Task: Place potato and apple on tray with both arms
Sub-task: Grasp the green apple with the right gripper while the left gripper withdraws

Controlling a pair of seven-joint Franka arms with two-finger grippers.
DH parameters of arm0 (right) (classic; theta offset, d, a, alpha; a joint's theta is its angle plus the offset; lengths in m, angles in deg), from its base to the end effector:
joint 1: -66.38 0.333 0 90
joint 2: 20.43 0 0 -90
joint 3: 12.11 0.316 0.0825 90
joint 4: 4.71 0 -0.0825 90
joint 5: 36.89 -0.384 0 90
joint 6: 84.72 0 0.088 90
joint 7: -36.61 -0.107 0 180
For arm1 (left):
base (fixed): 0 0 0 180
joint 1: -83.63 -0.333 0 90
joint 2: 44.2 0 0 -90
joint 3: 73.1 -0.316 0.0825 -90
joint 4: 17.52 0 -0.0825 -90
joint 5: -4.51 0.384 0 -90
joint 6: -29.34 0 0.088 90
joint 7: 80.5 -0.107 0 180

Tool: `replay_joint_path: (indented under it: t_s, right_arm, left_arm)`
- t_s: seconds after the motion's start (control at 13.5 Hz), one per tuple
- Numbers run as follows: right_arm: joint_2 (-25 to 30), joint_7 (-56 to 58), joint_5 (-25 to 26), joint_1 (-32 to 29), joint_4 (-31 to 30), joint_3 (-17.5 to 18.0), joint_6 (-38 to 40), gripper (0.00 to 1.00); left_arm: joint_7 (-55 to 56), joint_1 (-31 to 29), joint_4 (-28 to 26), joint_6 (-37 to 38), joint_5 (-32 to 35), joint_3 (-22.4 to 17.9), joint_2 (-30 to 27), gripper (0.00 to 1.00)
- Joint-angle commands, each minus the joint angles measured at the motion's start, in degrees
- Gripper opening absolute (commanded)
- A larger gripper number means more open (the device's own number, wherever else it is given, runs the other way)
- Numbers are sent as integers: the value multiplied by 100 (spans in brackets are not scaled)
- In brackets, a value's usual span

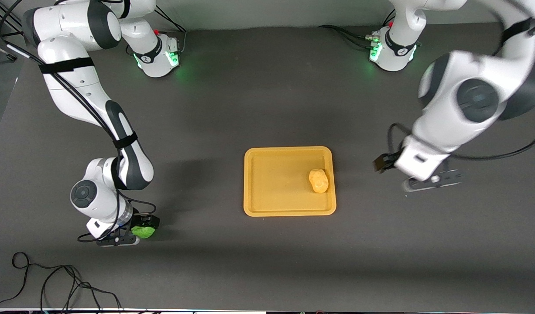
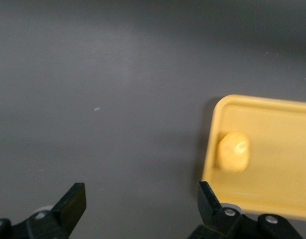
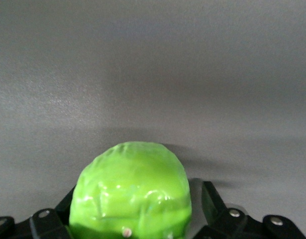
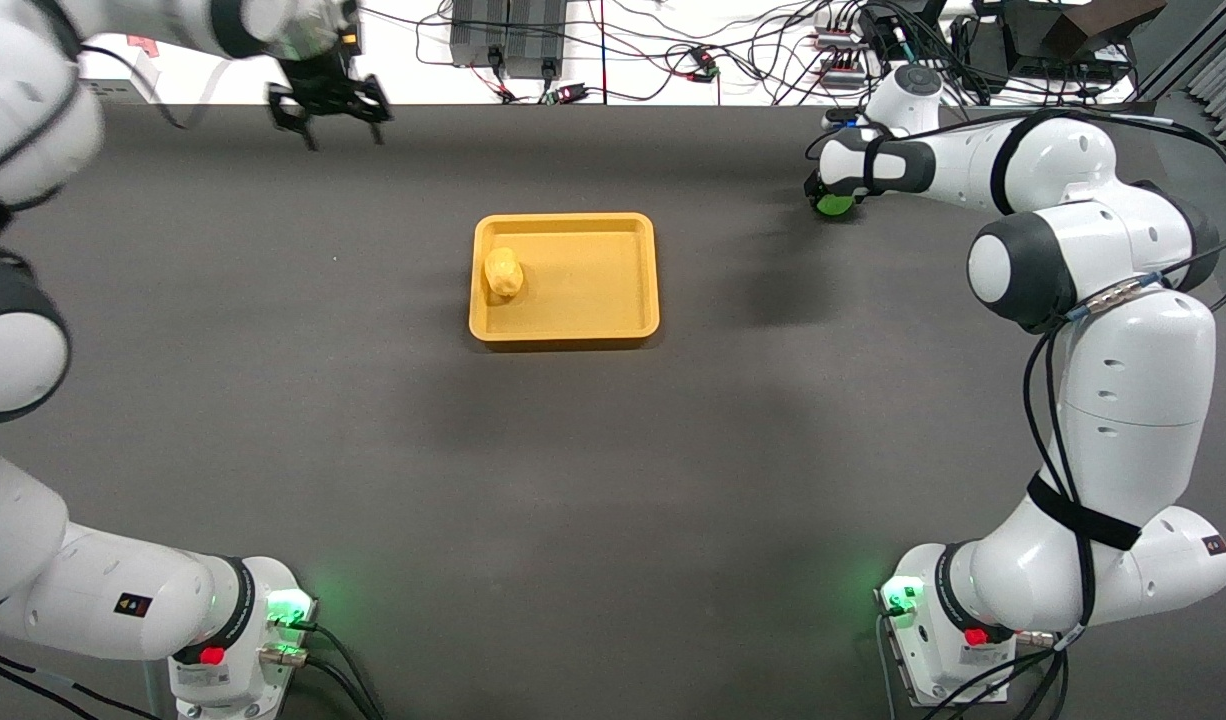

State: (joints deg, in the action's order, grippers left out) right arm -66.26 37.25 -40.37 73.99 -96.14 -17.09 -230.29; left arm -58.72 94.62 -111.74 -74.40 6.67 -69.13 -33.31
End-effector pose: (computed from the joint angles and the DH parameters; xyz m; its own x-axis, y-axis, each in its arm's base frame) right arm 0.7071 0.0406 0.1765 0.9881 0.0416 0.1480 0.0387 -0.9990 0.0226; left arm 0.5989 -0.1538 0.4985 0.9938 0.1107 -0.0132 0.1103 -0.9934 -0.0304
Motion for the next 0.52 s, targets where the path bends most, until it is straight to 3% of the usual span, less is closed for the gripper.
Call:
replay_joint_path:
  t_s: [0.0,0.07,0.22,0.45]
  right_arm:
    - [144,15,-101,21,-95,5,-50,65]
    - [178,15,-101,13,-78,14,-24,57]
    - [327,24,-101,21,-34,14,151,54]
    - [898,15,-92,56,351,14,1500,54]
  left_arm:
    - [-962,-508,-579,345,-57,34,-849,100]
    - [-1339,-623,-746,407,-57,34,-1086,100]
    - [-1694,-791,-835,417,-92,34,-1212,100]
    - [-2421,-940,-1002,417,-136,-45,-1396,100]
